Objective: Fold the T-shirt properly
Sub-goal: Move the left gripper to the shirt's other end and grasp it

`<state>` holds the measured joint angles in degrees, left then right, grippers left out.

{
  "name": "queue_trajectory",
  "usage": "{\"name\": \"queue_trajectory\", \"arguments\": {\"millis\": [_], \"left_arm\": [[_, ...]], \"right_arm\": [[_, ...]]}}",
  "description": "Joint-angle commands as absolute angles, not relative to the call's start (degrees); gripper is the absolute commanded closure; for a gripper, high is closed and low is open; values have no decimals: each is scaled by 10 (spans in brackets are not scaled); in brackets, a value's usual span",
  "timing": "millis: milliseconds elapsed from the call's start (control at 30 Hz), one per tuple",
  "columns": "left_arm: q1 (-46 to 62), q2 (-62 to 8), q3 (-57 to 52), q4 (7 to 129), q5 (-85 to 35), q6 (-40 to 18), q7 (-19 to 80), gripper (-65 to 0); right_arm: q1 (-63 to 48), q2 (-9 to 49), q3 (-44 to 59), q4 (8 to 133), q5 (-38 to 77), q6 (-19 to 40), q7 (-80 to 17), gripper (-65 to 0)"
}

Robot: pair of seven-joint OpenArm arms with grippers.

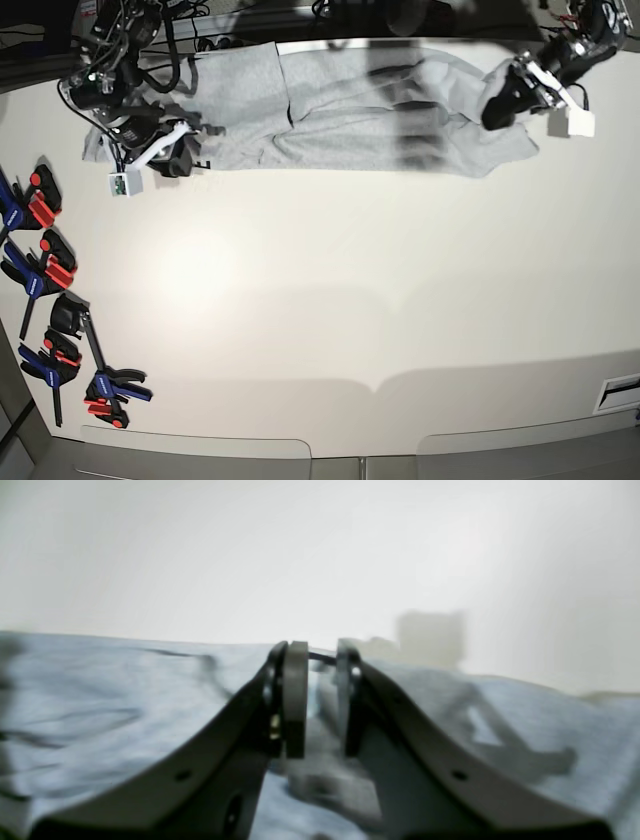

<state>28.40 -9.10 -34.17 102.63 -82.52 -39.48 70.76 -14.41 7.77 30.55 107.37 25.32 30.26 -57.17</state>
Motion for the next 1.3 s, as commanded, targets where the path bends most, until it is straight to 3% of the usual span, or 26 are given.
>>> {"name": "queue_trajectory", "arguments": {"millis": [0,333,733,1133,1267], "left_arm": [[284,-86,-343,1043,-850,-400,708,0],[277,-73,-170,1049,-850,-400,708,0],[191,-73,65,1049,-573,-400,582,0],[178,-47,125,1049,-474,-390,537,0],[177,-25,125,1049,-464,-390,521,-189]], "right_arm": [[-140,86,308,1084,245,289,-550,-91],[-140,128,308,1083,164,249,-529,-91],[-140,130,323,1082,167,248,-527,-91],[-140,128,323,1082,171,248,-527,-91],[-140,128,323,1082,171,248,-527,-91]]}}
